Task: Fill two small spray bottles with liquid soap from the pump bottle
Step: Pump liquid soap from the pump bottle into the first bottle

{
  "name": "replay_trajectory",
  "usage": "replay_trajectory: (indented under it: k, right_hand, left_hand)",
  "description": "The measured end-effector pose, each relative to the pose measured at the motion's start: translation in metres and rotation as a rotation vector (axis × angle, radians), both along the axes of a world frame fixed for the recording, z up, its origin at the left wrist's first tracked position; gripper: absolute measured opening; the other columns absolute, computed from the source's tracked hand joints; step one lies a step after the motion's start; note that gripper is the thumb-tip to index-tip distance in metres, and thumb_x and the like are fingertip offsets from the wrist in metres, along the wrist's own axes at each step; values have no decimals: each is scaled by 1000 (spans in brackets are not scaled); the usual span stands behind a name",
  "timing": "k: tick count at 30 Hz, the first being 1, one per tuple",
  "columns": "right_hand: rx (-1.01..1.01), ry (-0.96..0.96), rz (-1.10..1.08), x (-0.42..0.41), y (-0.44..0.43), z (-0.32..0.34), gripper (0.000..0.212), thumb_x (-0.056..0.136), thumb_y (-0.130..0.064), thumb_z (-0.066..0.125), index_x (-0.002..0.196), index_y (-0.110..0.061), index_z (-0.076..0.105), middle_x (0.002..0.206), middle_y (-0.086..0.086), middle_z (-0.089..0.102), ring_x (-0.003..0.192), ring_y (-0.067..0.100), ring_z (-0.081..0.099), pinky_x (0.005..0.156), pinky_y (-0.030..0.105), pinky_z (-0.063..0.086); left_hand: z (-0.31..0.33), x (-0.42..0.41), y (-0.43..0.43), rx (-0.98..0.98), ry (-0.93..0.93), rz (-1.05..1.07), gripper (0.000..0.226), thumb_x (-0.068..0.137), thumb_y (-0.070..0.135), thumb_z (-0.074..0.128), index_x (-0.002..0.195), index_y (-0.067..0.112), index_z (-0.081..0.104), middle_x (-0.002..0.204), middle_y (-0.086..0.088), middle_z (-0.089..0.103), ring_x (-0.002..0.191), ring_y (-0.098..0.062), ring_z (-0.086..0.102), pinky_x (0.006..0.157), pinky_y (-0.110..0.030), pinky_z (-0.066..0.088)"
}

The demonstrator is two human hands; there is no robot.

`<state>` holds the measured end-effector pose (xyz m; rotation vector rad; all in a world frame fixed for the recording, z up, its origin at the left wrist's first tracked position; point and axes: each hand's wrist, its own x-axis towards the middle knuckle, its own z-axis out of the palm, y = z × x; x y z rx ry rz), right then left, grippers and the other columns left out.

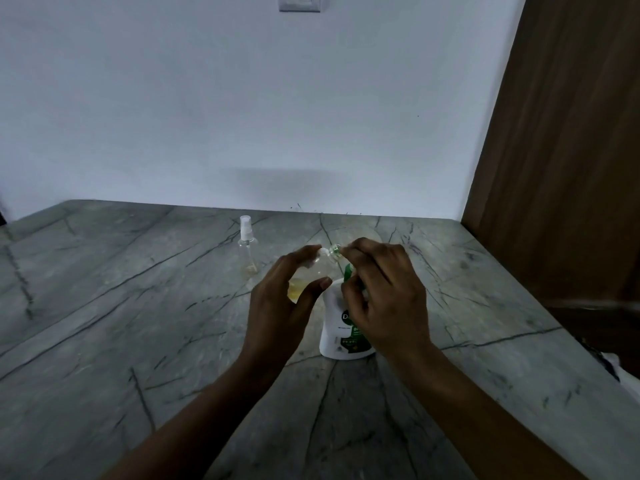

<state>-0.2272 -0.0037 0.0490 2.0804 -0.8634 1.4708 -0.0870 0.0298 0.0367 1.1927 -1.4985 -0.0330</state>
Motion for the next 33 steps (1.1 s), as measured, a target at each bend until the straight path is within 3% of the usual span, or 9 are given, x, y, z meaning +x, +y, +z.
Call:
replay_trajectory:
  k: [10,17,25,33]
  right_hand:
    - [-14,-19,-5,4,-1,-11,26,84,-11,52,98,2,69,100,13,67,95,20,52,74,22,43]
    - [30,-2,4,0,1,-5,29,83,-13,51,101,0,69,104,13,66,98,19,50,75,21,41]
    - [5,30,39,-7,0,3,29,84,-10,50,103,2,68,103,14,65,97,20,50,77,19,40]
    - [-32,-17,60,-1,-4,-3,30,85,-10,49,103,3,69,102,16,66,100,22,51,84,22,42]
  left_hand:
    - [-7,1,0,20,30,-20,43,76,24,70,116,29,55,104,28,53,98,20,49,78,0,38]
    - [-2,0,0,2,24,-11,42,77,22,70,116,29,55,107,16,59,100,11,53,77,-3,41]
    - [2,0,0,-50,1,-9,45,77,20,70,116,32,51,106,21,56,99,14,52,78,-4,41]
    - [1,-1,-1,-58,4,-27,42,76,35,59,117,31,51,107,15,58,98,9,54,78,-5,43]
